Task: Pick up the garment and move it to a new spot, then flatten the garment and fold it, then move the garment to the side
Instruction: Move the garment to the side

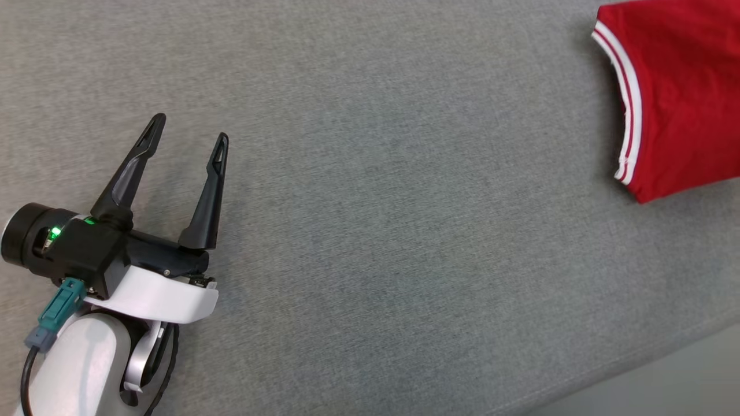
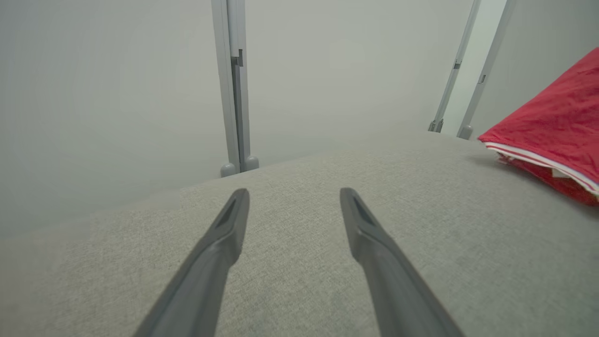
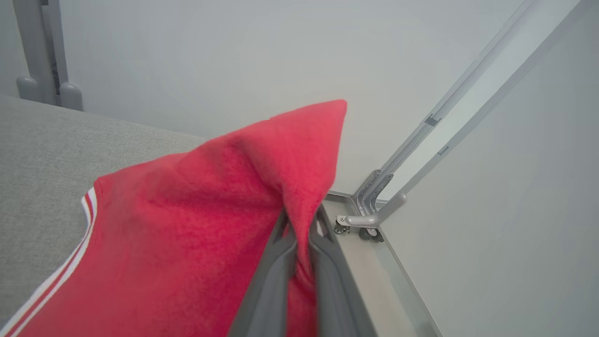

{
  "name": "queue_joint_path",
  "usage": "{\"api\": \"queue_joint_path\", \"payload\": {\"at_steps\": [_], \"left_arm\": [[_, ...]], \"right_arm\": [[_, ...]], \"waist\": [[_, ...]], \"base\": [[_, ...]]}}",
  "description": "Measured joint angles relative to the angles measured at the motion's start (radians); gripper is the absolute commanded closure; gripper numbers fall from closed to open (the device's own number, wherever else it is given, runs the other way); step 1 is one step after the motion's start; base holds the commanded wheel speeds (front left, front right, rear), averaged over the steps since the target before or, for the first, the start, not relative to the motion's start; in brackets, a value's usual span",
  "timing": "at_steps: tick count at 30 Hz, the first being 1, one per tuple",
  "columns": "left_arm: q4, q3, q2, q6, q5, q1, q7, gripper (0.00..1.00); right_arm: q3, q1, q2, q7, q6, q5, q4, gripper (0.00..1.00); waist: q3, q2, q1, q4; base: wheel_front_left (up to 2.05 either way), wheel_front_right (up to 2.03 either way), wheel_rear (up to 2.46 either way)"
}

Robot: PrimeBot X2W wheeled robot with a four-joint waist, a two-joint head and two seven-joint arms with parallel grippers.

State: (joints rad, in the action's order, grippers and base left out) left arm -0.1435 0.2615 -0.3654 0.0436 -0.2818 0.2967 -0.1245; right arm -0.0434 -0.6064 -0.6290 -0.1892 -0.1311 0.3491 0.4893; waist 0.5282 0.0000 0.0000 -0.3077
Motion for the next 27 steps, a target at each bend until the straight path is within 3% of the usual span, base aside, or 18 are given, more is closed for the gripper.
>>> {"api": "queue_joint_path", "payload": {"at_steps": [6, 7, 8, 9, 17, 27], "left_arm": [[-0.038, 0.003, -0.02, 0.0, 0.005, 0.019, 0.035, 0.0], [-0.044, 0.004, -0.023, 0.0, 0.008, 0.023, 0.039, 0.0], [-0.048, 0.005, -0.025, 0.0, 0.008, 0.026, 0.043, 0.0], [-0.05, 0.005, -0.027, -0.003, 0.008, 0.029, 0.047, 0.0], [-0.058, -0.001, -0.034, -0.001, -0.002, 0.036, 0.055, 0.0], [-0.019, -0.031, -0.026, 0.035, -0.03, -0.033, 0.021, 0.0]], "right_arm": [[0.025, -0.1, 0.049, -0.034, 0.0, -0.053, 0.141, 1.0], [0.031, -0.112, 0.054, -0.037, 0.0, -0.064, 0.162, 0.87], [0.043, -0.124, 0.061, -0.041, 0.0, -0.082, 0.186, 0.59], [0.059, -0.135, 0.067, -0.047, 0.0, -0.1, 0.205, 0.0], [0.119, -0.17, 0.152, -0.068, 0.0, -0.139, 0.262, 0.0], [0.15, -0.042, 0.319, -0.072, 0.0, -0.111, 0.025, 0.0]], "waist": [[0.041, 0.0, 0.0, -0.032], [0.048, 0.0, 0.0, -0.034], [0.056, 0.0, 0.0, -0.035], [0.064, 0.0, 0.0, -0.036], [0.083, 0.0, 0.0, -0.052], [0.007, 0.0, 0.0, -0.062]], "base": [[0.0, 0.0, 0.0], [0.0, 0.0, 0.0], [0.0, 0.0, 0.0], [0.0, 0.0, 0.0], [0.0, 0.0, 0.0], [0.0, 0.0, 0.0]]}}
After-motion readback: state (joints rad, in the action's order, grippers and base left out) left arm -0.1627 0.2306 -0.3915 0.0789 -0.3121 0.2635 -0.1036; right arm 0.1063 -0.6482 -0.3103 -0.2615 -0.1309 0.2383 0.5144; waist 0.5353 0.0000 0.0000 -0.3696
